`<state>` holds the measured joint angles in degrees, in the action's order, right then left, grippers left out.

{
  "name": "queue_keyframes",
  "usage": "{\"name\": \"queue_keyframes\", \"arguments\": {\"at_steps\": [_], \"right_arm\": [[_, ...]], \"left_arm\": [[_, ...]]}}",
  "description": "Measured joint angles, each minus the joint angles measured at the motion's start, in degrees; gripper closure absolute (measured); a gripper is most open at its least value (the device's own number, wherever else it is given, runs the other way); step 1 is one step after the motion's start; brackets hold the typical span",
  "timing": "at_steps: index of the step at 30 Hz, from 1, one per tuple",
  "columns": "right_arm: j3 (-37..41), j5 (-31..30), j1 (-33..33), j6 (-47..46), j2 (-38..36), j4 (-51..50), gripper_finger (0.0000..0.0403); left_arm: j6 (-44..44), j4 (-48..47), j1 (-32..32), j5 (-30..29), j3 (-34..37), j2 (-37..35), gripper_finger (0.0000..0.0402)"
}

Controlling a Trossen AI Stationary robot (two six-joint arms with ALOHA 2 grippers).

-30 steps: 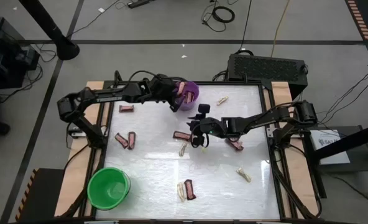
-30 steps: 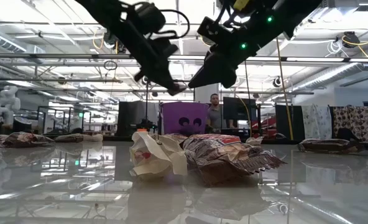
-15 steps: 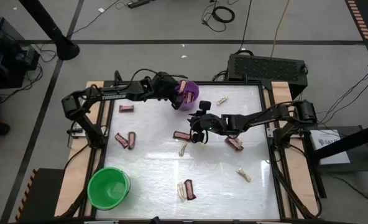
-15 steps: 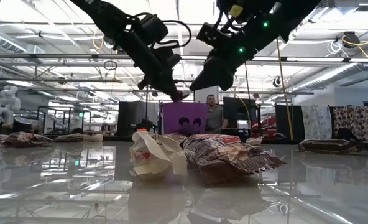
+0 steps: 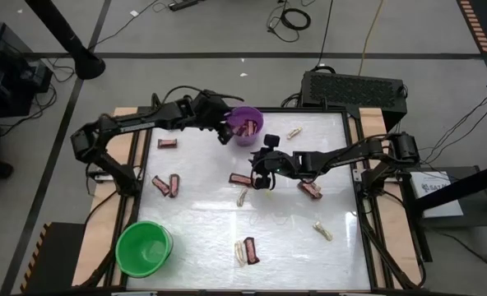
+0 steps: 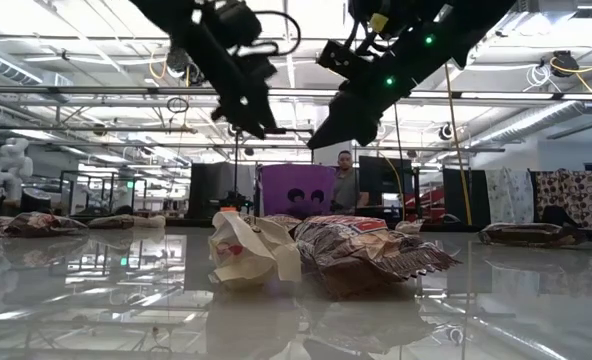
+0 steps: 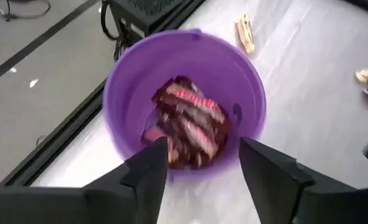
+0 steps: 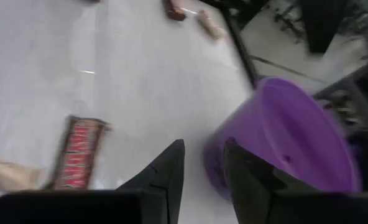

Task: Sort candy by brand, put in halloween buckets
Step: Put the brown chocolate into the purple bucket

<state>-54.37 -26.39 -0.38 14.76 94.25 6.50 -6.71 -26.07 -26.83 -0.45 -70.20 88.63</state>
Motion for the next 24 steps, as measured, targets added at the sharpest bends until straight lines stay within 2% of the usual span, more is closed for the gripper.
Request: {"name": "queue_keyframes", "arguments": {"at_steps": [5,8,11,17,24], "right_arm": [[0.0,13.53,0.89,-3.76,-0.01,0.13,0.0298],[0.0,19.02,1.93,-6.13,-0.01,0.14,0.0298],[0.02,20.61,3.65,-7.93,0.24,1.09,0.0298],[0.05,20.81,8.1,-8.82,3.24,7.56,0.0298],[-0.02,20.83,10.38,-5.42,4.68,10.06,0.0298]], "left_arm": [[-0.16,-18.44,3.84,0.25,-1.78,-4.74,0.019],[-0.55,-30.16,8.14,0.39,-1.65,-5.92,0.019],[-3.28,-37.84,13.53,0.26,-1.63,-6.35,0.019],[-15.52,-42.11,23.23,-4.02,-1.45,-6.18,0.019],[-31.46,-48.64,24.27,-4.14,1.39,-6.07,0.019]]}}
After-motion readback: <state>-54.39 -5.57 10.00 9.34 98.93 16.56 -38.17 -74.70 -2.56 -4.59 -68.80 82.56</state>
